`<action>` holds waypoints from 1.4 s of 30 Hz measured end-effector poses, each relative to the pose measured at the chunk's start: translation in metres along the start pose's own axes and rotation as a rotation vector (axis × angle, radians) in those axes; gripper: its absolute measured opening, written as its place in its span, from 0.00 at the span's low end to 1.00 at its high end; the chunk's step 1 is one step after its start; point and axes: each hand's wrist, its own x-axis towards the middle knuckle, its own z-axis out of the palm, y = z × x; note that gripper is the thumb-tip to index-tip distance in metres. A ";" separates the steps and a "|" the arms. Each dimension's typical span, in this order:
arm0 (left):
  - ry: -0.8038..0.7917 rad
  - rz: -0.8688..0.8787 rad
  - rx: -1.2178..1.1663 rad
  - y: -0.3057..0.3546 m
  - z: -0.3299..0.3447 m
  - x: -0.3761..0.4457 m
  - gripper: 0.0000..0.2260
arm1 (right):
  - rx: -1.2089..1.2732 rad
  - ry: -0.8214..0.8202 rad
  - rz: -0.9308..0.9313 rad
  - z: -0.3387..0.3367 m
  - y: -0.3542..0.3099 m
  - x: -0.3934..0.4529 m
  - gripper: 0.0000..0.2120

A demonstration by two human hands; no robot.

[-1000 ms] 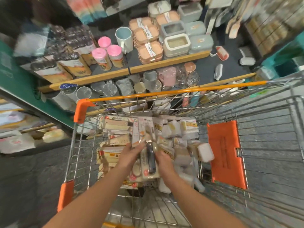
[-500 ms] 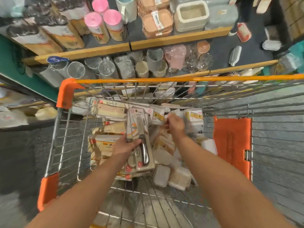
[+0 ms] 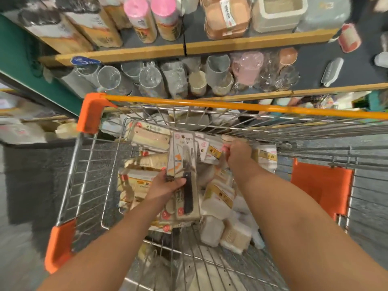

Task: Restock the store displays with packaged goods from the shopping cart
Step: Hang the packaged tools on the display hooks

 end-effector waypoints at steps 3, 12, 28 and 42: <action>-0.012 0.016 0.037 -0.001 -0.004 -0.003 0.15 | 0.167 0.054 -0.003 -0.006 0.011 -0.020 0.13; -0.105 0.090 -0.053 -0.004 -0.035 -0.049 0.13 | 0.003 -0.060 -0.092 -0.041 0.103 -0.102 0.03; -0.169 0.522 -0.056 0.000 -0.262 -0.183 0.18 | 0.055 -0.241 -0.550 0.030 0.193 -0.367 0.09; -0.033 0.864 -0.118 0.125 -0.377 -0.267 0.13 | -0.222 -0.424 -0.895 0.127 0.092 -0.485 0.11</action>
